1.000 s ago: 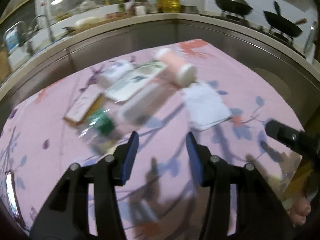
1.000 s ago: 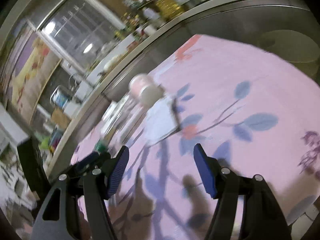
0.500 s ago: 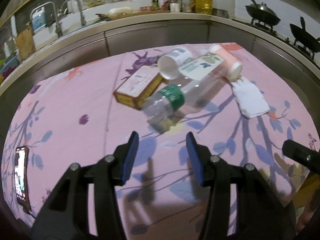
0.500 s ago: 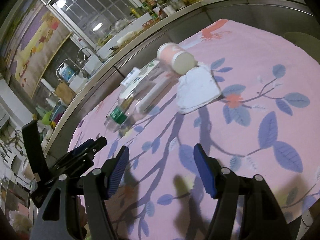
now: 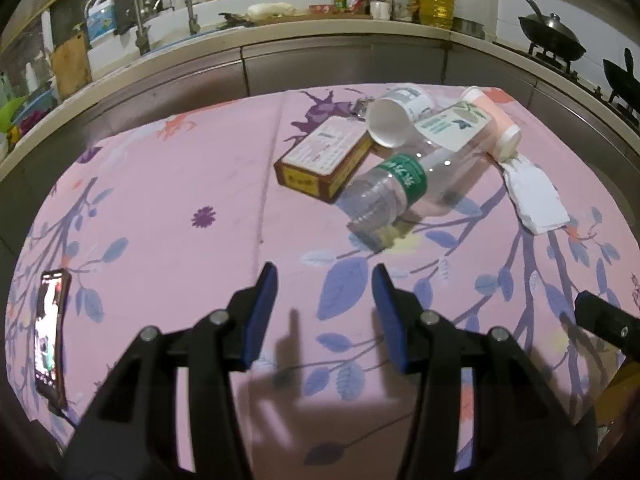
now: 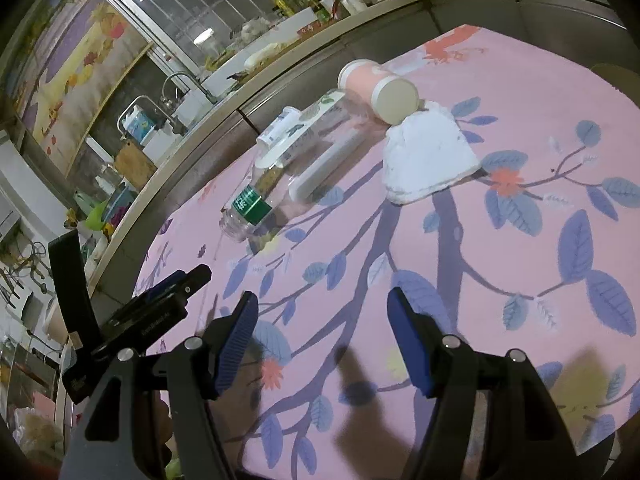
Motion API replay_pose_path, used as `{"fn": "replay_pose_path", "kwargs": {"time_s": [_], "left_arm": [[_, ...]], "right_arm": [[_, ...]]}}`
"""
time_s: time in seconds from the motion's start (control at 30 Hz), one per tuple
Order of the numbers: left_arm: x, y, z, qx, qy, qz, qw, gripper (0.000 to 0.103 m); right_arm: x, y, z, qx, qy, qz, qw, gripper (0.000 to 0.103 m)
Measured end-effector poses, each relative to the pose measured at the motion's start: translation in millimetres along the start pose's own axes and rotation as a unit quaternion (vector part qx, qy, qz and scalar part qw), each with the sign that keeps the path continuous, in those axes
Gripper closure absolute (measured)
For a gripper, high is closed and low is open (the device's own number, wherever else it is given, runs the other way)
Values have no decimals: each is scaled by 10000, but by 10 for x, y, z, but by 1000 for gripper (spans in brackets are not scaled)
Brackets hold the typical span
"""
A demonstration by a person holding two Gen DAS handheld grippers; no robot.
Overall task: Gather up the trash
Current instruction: 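Move both empty grippers back over the remaining table items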
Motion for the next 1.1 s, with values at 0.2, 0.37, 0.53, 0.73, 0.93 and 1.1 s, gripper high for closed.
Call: {"fn": "replay_pose_path", "kwargs": {"time_s": [0.2,0.37,0.53,0.73,0.93,1.1], "left_arm": [[57,-18,-9,20,73,12,10000,56],[96,-41,-1,39,108,40,9999,56],[120,-58,-4,60,135,77,9999,56],[156,-44,6,55,129,196,9997,56],[212,-18,25,31,68,428,9991,49],[275,-1,58,-28,14,598,9982,47]], "right_arm": [[-23,-47,-14,46,-39,-27,10000,38],[-39,-76,-24,82,-64,-32,9999,38],[-66,-94,-20,96,-88,-40,9999,38],[-87,-120,-27,103,-84,-76,9999,38],[-116,-142,-34,130,-96,-86,9998,38],[-148,-162,-39,165,-137,-86,9997,38]]}}
Point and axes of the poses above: each gripper's, at about its wrist camera, not at the fingertips, and y roughly against the way its jaws point, x to its left, z to its top, the point moved 10 cm from there along -y, roughly the way its jaws point, and after that the axes turned 13 degrees about -y, right-handed, at the moved point
